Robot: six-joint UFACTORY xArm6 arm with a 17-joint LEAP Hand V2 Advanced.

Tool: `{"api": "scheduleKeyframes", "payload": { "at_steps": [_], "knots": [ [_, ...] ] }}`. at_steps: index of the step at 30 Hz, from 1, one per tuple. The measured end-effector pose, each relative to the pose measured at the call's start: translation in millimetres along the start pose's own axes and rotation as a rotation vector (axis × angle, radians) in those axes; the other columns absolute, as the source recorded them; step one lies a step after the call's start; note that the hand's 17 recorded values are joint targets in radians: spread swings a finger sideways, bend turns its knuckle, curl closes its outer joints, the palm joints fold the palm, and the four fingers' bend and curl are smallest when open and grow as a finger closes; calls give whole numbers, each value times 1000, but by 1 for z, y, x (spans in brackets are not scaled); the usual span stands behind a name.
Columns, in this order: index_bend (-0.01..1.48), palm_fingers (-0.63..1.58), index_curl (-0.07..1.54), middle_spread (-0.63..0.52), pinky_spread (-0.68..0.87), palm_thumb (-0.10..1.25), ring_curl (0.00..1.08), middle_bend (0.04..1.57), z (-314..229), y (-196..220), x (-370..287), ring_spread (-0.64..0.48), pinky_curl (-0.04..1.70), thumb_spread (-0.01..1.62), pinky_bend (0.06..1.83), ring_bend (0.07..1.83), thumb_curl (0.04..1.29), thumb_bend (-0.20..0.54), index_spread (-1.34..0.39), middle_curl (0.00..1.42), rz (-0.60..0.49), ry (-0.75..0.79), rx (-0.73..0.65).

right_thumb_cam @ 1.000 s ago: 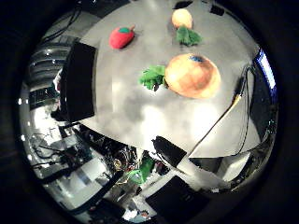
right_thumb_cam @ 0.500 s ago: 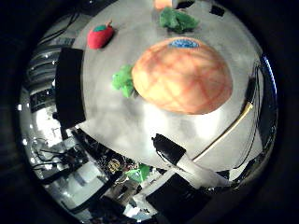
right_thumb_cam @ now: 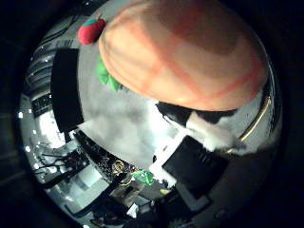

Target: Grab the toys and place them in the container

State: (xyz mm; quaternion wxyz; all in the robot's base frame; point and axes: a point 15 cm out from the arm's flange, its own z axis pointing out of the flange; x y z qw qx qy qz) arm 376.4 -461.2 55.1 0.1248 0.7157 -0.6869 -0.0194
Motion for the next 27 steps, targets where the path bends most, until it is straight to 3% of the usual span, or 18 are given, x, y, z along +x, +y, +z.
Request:
{"api": "scheduleKeyframes", "payload": {
  "at_steps": [5,6,7,8,9,17,20,27],
  "knots": [
    [263,1284,325,-195,-387,673,404,634,0,1,1,-257,346,926,783,906,322,-23,-418,463,2,0,0],
    [287,1270,339,-199,-414,677,411,660,0,3,3,-258,356,925,807,917,324,-23,-427,473,7,0,0],
    [430,1391,399,-203,-429,696,430,759,-1,4,4,-249,381,926,849,951,326,-21,-433,508,10,1,1],
    [449,1385,409,-203,-433,697,434,774,-4,5,7,-247,386,926,860,963,326,-22,-434,515,14,5,5],
    [625,1442,488,-185,-423,710,461,863,-7,6,9,-228,417,922,913,1030,328,-23,-404,546,17,9,8],
    [1024,1324,664,-124,-300,838,553,1153,-61,16,32,-178,582,912,1184,1283,358,-9,-267,629,56,63,62],
    [1084,1277,683,-112,-265,953,567,1212,-102,27,39,-169,635,912,1236,1336,404,3,-233,634,76,90,81],
    [1131,1225,687,-90,-224,1053,577,1280,-203,27,-9,-159,719,918,1258,1391,501,-12,-211,624,66,67,135]
  ]
}}
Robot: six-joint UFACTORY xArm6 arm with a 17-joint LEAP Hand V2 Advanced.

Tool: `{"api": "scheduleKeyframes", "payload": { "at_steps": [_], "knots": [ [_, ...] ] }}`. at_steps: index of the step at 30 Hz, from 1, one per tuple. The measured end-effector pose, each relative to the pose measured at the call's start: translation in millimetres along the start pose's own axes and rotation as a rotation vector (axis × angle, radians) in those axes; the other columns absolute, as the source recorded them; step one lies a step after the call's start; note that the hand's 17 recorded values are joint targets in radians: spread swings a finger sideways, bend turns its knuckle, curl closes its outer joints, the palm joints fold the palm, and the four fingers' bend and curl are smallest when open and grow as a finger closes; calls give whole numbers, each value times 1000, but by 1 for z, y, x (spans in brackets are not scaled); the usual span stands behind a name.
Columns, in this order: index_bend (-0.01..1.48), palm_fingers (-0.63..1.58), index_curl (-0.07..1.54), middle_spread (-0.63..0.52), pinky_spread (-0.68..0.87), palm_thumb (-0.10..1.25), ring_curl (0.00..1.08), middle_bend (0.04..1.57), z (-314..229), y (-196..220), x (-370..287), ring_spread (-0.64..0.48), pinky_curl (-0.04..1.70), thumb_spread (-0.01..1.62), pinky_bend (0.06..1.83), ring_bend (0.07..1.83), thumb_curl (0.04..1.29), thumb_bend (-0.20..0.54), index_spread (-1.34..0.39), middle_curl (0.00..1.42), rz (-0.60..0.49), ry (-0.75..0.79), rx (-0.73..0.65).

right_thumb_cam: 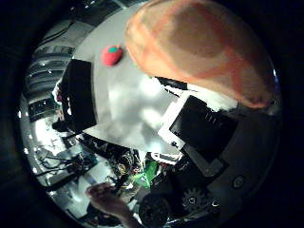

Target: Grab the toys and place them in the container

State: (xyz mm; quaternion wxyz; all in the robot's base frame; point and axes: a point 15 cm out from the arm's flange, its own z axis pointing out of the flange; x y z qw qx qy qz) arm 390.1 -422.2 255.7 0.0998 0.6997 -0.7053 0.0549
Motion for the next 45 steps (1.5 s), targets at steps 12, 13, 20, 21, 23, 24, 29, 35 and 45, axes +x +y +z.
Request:
{"api": "scheduleKeyframes", "payload": {
  "at_steps": [12,13,20,21,23,24,29,35,45],
  "knots": [
    [1155,1203,677,-85,-203,1050,575,1327,-158,-59,-214,-156,848,934,1201,1418,599,-16,-206,596,-193,-130,188],
    [1156,1202,676,-85,-204,1049,574,1328,-166,-61,-236,-156,858,935,1196,1419,604,-16,-205,594,-212,-134,198],
    [1163,1202,675,-84,-214,1043,571,1336,-215,-58,-412,-156,922,941,1159,1425,627,-16,-206,584,-375,-194,253],
    [1163,1202,675,-84,-214,1042,571,1336,-220,-55,-433,-156,927,942,1156,1425,628,-16,-206,584,-393,-203,259],
    [1163,1203,675,-84,-217,1037,570,1337,-227,-48,-471,-156,942,947,1146,1426,630,-19,-206,581,-426,-223,265],
    [1164,1202,675,-84,-219,1033,569,1339,-230,-44,-486,-156,953,952,1136,1427,632,-18,-206,580,-440,-229,265],
    [1116,1191,664,-92,-242,968,557,1312,-229,-34,-545,-165,938,996,1097,1410,598,-28,-211,568,-489,-260,252],
    [587,-209,486,-94,-97,828,415,749,-213,-31,-572,-46,842,999,966,949,503,-41,-446,384,-559,-250,217],
    [165,-90,296,51,437,693,204,273,-189,-14,-568,208,522,976,616,474,388,-32,-509,258,-640,-226,103]
  ]
}}
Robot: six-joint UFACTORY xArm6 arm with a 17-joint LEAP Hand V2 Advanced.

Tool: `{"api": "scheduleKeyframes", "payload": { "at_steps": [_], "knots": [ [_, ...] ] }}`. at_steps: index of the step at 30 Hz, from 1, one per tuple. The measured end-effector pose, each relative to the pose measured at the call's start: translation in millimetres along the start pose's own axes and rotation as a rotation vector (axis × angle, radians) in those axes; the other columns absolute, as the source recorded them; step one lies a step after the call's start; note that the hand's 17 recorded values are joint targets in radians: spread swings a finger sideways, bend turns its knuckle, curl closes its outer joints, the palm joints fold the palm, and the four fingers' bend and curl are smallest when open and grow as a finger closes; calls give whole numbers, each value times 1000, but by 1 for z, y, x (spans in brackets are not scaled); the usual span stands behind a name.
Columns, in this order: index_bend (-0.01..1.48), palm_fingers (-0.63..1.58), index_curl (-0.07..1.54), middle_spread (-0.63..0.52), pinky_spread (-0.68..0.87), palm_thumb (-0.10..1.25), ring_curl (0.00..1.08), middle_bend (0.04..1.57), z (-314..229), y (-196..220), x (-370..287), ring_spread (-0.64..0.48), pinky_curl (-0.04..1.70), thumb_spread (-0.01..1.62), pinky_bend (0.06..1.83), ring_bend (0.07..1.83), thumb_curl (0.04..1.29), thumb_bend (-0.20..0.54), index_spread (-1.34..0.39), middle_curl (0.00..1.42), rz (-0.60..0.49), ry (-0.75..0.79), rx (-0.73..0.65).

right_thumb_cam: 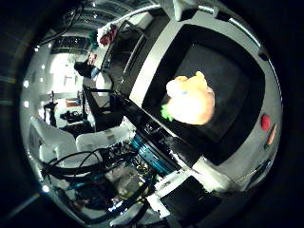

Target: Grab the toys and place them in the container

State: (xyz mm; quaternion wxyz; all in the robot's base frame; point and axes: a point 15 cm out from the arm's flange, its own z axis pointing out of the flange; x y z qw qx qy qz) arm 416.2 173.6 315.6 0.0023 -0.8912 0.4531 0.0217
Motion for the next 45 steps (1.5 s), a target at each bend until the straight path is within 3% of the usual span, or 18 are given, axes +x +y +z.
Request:
{"api": "scheduleKeyframes", "payload": {
  "at_steps": [13,19,26,34,45],
  "knots": [
    [179,78,292,44,471,696,196,244,-25,56,9,205,390,971,475,369,347,-26,-483,299,50,-13,-41],
    [158,112,286,46,470,684,210,222,-38,89,24,202,352,984,447,351,332,-27,-443,309,131,-25,-65],
    [162,176,277,40,460,675,220,235,-6,133,30,193,326,990,422,348,327,-26,-421,323,185,-37,-111],
    [153,278,266,0,459,660,232,279,8,152,167,156,311,997,431,386,323,-26,-376,333,410,121,-7],
    [156,359,268,-14,440,641,236,316,40,171,296,101,290,1015,458,485,320,-26,-281,336,717,151,34]
  ]
}}
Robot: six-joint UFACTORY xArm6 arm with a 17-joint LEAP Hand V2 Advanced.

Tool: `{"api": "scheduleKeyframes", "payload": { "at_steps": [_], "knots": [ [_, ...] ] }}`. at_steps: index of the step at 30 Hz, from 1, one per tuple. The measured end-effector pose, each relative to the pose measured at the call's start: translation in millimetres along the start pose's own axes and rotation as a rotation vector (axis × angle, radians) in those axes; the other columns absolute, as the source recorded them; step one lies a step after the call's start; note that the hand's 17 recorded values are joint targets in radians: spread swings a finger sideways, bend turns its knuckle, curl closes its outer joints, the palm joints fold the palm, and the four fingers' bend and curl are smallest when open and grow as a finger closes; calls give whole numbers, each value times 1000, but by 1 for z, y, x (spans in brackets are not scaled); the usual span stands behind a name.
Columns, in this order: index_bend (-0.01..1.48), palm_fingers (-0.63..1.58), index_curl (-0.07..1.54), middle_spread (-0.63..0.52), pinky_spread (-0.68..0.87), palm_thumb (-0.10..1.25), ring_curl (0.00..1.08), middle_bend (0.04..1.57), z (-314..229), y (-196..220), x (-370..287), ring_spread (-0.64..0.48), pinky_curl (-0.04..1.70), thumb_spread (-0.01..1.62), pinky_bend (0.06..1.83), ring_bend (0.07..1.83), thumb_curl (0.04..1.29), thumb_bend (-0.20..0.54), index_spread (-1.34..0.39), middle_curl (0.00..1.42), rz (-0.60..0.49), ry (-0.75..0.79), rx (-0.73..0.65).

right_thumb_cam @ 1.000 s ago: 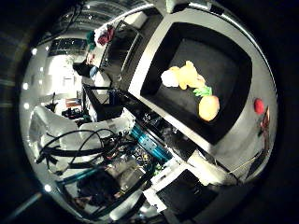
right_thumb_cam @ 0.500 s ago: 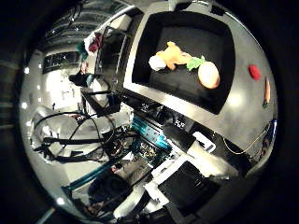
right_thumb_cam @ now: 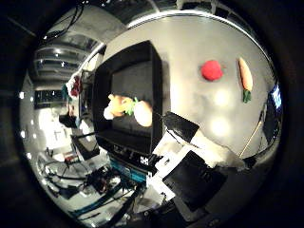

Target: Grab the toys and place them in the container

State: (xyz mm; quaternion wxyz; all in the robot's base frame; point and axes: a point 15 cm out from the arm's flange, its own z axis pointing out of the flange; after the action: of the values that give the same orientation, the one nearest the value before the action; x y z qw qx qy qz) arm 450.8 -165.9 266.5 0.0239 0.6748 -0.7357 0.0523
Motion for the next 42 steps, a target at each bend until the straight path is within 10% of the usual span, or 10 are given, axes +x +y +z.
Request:
{"api": "scheduleKeyframes", "payload": {
  "at_steps": [14,42],
  "knots": [
    [168,352,285,44,432,577,217,301,66,-86,118,134,266,1038,480,518,310,-30,-236,328,258,13,-26],
    [221,257,369,259,489,461,176,169,204,-61,191,275,243,1047,457,344,295,-26,-53,265,533,10,-119]
  ]
}}
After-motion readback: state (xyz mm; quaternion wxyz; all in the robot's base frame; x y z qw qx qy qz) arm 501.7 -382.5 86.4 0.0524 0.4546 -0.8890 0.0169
